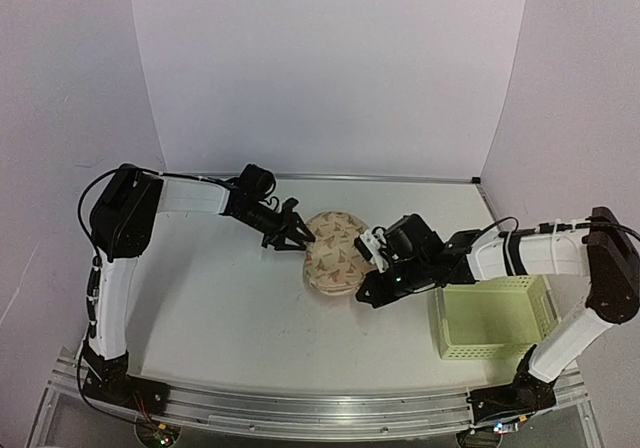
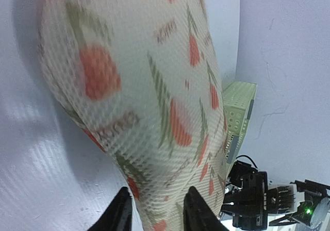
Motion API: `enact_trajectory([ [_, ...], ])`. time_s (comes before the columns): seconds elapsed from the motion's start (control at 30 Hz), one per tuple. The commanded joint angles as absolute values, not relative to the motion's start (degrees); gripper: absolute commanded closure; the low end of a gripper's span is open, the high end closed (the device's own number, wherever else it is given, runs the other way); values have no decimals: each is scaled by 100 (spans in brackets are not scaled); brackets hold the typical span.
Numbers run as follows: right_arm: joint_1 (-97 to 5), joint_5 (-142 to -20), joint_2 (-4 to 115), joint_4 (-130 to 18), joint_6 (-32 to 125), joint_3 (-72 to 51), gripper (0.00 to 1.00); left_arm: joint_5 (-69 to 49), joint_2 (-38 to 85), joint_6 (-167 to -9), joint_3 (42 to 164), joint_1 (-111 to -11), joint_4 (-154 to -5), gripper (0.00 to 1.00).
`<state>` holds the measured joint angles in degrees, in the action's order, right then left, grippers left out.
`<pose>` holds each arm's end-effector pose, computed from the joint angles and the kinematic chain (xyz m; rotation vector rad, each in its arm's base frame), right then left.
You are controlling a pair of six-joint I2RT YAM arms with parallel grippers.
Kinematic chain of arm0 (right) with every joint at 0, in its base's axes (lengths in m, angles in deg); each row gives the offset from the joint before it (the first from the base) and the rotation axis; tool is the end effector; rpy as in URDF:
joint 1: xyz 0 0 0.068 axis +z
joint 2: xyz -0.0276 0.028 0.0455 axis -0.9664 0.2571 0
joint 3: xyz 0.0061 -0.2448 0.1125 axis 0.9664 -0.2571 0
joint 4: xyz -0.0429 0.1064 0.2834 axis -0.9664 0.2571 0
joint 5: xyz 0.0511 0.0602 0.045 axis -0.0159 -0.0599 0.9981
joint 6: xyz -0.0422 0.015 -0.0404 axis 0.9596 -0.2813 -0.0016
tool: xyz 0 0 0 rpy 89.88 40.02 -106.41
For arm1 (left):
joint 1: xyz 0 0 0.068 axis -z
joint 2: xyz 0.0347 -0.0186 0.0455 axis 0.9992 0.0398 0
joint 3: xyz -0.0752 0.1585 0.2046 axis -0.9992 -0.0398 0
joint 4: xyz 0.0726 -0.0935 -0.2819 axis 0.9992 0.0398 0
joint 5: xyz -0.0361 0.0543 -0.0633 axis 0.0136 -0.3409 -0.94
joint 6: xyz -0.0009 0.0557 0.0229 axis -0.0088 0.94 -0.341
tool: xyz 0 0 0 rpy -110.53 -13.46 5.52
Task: Unzip the laundry bag and remove the bra
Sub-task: Place the laundry bag at the center of the board, then adjust the laundry bag at the center of the board.
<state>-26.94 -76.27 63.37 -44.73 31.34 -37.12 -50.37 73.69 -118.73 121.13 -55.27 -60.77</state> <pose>0.2259 0.2664 0.1392 -0.6835 2.5339 0.7480 0.4104 -0.3006 0.1248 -0.1857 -2.7300 1.5404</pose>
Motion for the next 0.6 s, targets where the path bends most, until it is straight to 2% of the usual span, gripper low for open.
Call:
enact_trajectory([
  [0.0, -2546, -8048, 6598, -4745, 2520, -3524, 100, -4481, 7102, -11579, 12311, -5866, -5779, 58],
  [0.23, -2489, -7893, 7458, -4764, 2276, -2635, 100, -3952, 6477, -11366, 11833, -6128, -5522, 36],
  [0.57, -2412, -7687, 8419, -4723, 2208, -1434, 100, -3666, 5585, -11577, 10932, -6142, -5497, 30],
])
